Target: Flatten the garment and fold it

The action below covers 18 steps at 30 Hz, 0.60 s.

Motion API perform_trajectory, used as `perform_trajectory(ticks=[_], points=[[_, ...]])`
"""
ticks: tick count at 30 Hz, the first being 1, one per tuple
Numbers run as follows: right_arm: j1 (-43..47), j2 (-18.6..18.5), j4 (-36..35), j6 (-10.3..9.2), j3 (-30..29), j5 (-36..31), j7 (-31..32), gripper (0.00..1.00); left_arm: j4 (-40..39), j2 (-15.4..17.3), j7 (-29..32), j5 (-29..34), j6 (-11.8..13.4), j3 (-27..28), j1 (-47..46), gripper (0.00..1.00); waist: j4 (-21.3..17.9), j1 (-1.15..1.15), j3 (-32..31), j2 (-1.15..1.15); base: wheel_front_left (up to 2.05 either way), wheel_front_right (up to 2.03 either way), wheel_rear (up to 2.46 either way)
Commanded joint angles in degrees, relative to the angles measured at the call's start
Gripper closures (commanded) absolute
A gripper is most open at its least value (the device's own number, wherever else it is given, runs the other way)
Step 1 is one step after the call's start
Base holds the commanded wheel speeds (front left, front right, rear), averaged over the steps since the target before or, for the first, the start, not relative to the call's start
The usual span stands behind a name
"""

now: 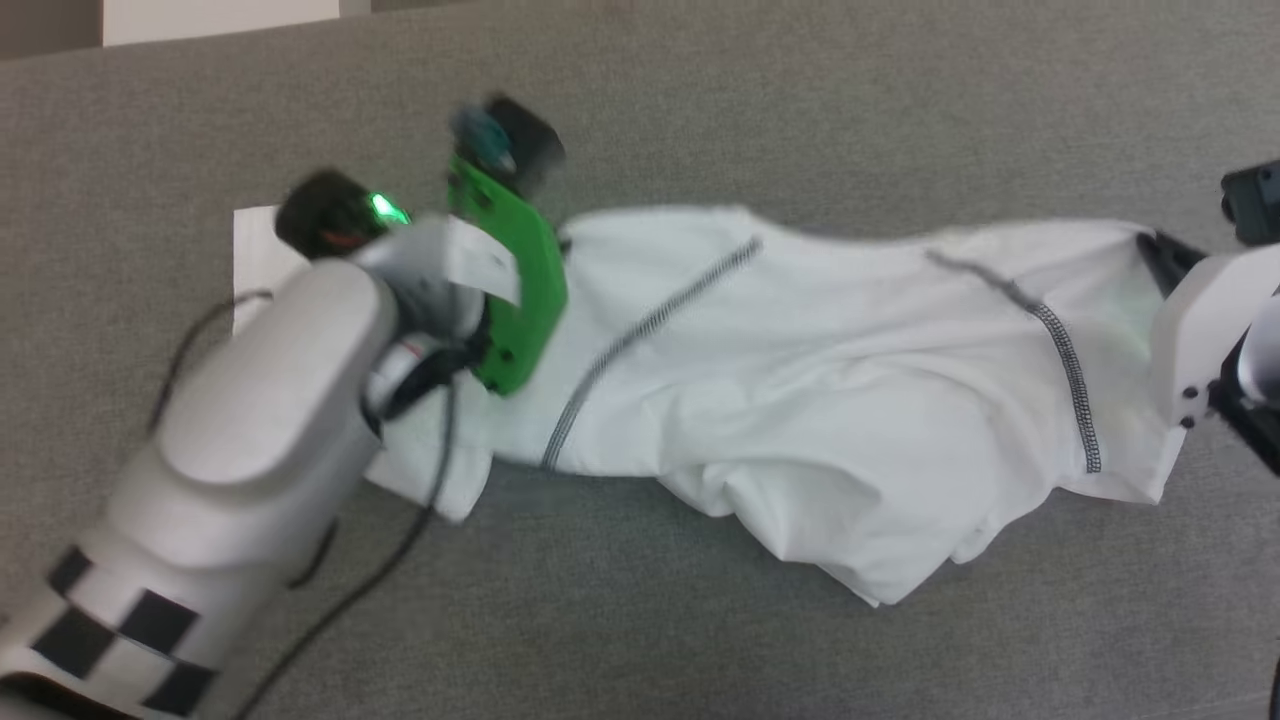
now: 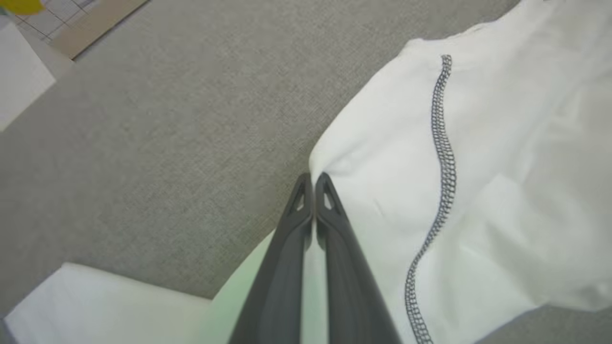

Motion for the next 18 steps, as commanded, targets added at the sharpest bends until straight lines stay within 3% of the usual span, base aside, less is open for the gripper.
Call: perform_trajectory(ticks=[1, 9, 18], points=[[-1.53, -0.78, -1.07, -0.11, 0.39, 0.41, 0.39, 1.00, -1.26, 1.47, -2.00, -1.54, -0.38, 0.57, -2.48, 1.00, 0.11, 0.00, -1.27, 0.00, 0.00, 0.00, 0.00], [-8.44, -6.40, -7.57, -0.11, 2.86, 1.50, 5.15, 1.00, -2.21, 4.68, -12.83, -3.38, 0.56, 7.71, -8.82, 1.00, 0.94, 0.00, -5.25, 0.00, 0.00, 0.00, 0.00], [-23.81, -10.03, -10.01, -0.11, 8.06, 2.91, 10.45, 1.00, -0.96, 4.99, -18.11, -1.69, 7.40, 14.61, -16.32, 1.00, 1.23, 0.00, -4.15, 0.00, 0.00, 0.00, 0.00]])
